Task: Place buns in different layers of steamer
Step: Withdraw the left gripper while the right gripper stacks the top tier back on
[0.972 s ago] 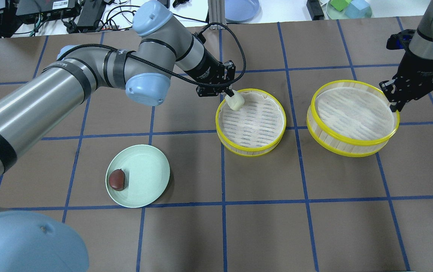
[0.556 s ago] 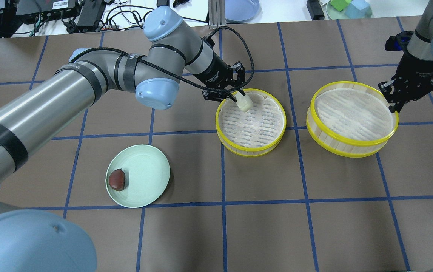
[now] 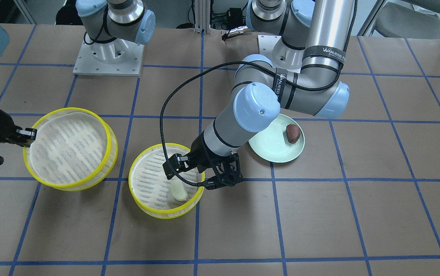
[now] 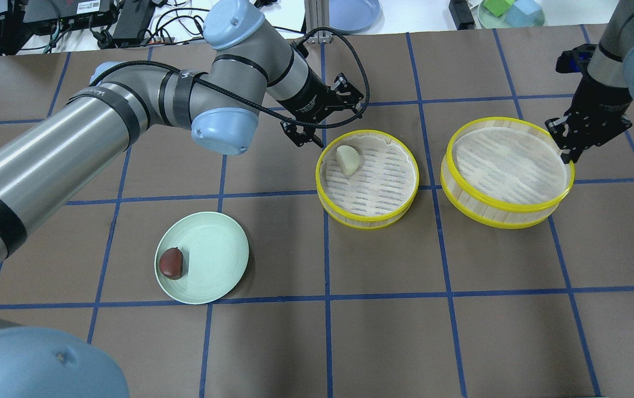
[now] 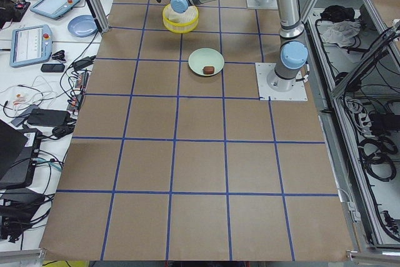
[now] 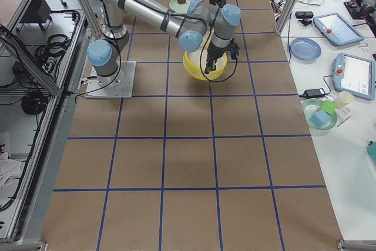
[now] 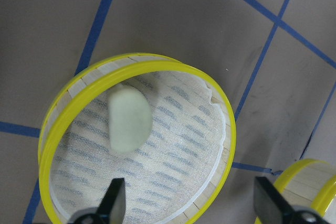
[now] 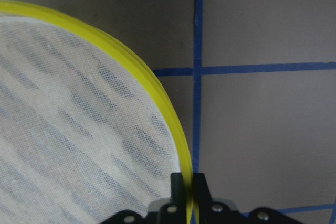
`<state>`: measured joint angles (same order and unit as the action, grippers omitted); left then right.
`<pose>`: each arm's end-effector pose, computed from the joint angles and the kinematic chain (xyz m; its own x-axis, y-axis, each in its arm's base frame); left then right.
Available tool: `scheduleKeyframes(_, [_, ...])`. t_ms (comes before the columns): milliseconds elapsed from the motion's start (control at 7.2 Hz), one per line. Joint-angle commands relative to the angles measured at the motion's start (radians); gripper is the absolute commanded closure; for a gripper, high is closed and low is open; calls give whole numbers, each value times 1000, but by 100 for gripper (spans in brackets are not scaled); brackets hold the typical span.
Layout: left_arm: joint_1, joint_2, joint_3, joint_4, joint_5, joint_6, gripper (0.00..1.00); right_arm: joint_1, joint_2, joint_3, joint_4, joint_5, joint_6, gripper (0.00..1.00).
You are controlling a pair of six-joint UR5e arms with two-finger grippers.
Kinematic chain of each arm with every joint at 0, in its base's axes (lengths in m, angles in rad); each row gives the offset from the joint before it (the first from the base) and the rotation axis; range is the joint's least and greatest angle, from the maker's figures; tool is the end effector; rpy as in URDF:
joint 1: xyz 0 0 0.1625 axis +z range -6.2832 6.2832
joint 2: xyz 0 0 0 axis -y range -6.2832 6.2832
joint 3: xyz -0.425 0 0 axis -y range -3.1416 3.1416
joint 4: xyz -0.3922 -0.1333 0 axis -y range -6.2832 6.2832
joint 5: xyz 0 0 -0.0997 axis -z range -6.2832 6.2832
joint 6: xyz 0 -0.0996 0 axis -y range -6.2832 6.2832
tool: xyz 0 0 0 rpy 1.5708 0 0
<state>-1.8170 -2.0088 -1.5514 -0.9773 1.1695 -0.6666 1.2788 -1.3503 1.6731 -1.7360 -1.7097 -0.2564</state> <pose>-0.3261 -0.5911 0.3150 -0.8371 -0.3624 0.4099 -0.3532 0.9301 0.1011 -0.0433 -0.5591 0.3397 -0.9956 0.0158 0.0925 0.0329 0.9819 0.1865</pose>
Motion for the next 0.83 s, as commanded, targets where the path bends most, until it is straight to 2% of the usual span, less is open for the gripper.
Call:
scheduleKeyframes(0, [49, 60, 0, -151, 235, 211, 0, 210, 8, -3, -52, 18, 232, 100])
scheduleKeyframes(139, [86, 112, -9, -244, 322, 323, 0, 287, 8, -1, -59, 21, 338, 100])
scheduleKeyframes(278, [106, 151, -33, -285, 366, 435, 0, 334, 14, 0, -62, 44, 432, 100])
scheduleKeyframes(417, [122, 191, -68, -334, 402, 453, 0, 376, 26, 0, -80, 56, 524, 100])
scheduleKeyframes(694, [203, 220, -113, -356, 466, 659, 0, 393, 56, 2, -172, 50, 581, 100])
